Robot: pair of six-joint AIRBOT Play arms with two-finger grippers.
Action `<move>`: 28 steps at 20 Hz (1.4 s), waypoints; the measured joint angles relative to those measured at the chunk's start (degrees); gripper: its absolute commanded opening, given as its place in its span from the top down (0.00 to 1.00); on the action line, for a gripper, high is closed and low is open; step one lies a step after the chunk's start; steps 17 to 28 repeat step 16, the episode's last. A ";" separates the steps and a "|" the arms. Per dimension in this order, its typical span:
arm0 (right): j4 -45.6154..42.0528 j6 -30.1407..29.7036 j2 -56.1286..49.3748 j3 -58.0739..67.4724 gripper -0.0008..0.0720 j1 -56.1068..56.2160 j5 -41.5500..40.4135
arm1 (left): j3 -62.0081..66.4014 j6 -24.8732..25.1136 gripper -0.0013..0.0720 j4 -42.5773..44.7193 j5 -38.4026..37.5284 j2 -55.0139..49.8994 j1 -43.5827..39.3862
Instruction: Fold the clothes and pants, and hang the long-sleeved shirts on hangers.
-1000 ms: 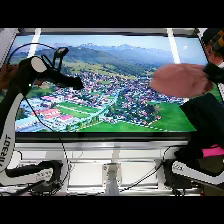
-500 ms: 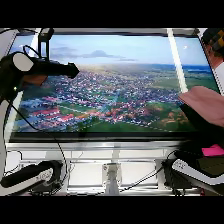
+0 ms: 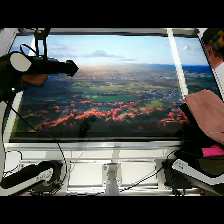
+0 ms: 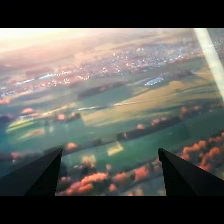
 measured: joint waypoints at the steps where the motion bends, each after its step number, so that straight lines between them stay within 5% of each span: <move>1: 0.61 -0.15 0.02 0.00 0.05 -0.02 -0.63 | 0.00 0.00 0.04 0.02 0.00 0.00 0.00; 2: 2.03 -0.22 0.04 0.00 0.15 -0.02 -1.40 | 0.00 0.00 0.04 0.00 0.00 0.00 0.00; 3: 4.11 -0.55 0.09 0.00 0.38 0.17 -2.58 | 0.00 0.00 0.04 0.00 0.00 0.00 0.00; 5: 7.69 -1.27 0.15 0.00 0.47 1.33 -5.07 | 0.00 -0.02 0.04 0.00 0.02 0.00 0.00; 8: 11.93 -2.78 0.22 0.00 0.87 6.05 -9.81 | 0.00 0.00 0.04 0.00 0.02 0.00 0.00; 9: 12.61 -3.17 0.28 0.00 0.93 8.59 -11.54 | 0.00 0.00 0.04 0.00 0.02 0.00 0.00; 16: 14.93 -4.31 0.42 -0.02 0.95 31.98 -26.36 | 0.00 0.00 0.04 0.00 0.04 0.00 0.00; 28: 14.93 -4.31 0.42 -0.02 0.95 31.98 -26.36 | 0.00 0.00 0.04 0.00 0.04 0.00 0.00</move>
